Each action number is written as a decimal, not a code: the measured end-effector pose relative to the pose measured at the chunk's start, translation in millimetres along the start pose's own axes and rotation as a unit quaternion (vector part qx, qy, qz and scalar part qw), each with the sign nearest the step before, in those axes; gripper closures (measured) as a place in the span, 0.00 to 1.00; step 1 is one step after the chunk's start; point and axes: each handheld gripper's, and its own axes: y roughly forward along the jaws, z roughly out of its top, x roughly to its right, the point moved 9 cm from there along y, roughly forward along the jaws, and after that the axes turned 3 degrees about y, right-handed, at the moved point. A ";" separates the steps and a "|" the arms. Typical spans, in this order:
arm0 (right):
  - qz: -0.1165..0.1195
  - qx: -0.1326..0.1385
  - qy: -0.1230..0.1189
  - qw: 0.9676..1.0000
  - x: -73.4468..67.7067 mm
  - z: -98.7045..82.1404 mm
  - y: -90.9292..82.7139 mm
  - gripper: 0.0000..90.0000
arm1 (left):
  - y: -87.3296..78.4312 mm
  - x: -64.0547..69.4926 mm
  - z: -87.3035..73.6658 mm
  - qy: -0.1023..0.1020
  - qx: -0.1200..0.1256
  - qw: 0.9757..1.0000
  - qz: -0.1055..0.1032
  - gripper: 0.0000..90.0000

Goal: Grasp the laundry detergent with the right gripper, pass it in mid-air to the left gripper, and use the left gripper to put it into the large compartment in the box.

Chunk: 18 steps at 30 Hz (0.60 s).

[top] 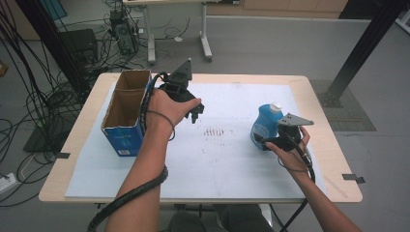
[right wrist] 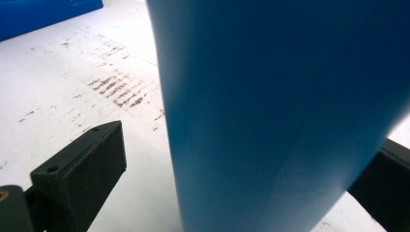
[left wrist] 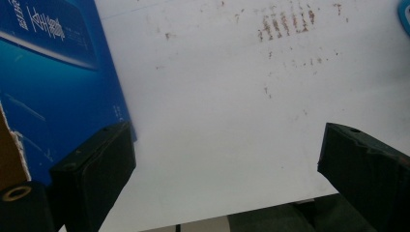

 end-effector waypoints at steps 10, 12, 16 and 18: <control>-0.004 0.005 0.000 1.000 0.9 0.8 -0.3 0.01 | 0.2 1.0 0.5 0.002 -0.001 1.000 0.000 0.07; -0.005 0.005 0.000 1.000 1.2 0.8 -0.2 0.01 | 0.0 0.9 0.5 0.001 0.000 1.000 0.000 0.07; -0.007 0.007 -0.001 1.000 1.1 0.9 -0.1 0.01 | -0.1 0.6 0.2 0.001 0.000 1.000 -0.001 0.07; -0.008 0.008 -0.002 1.000 1.0 1.2 -0.2 0.01 | -0.5 0.3 0.1 0.002 0.000 1.000 0.000 0.07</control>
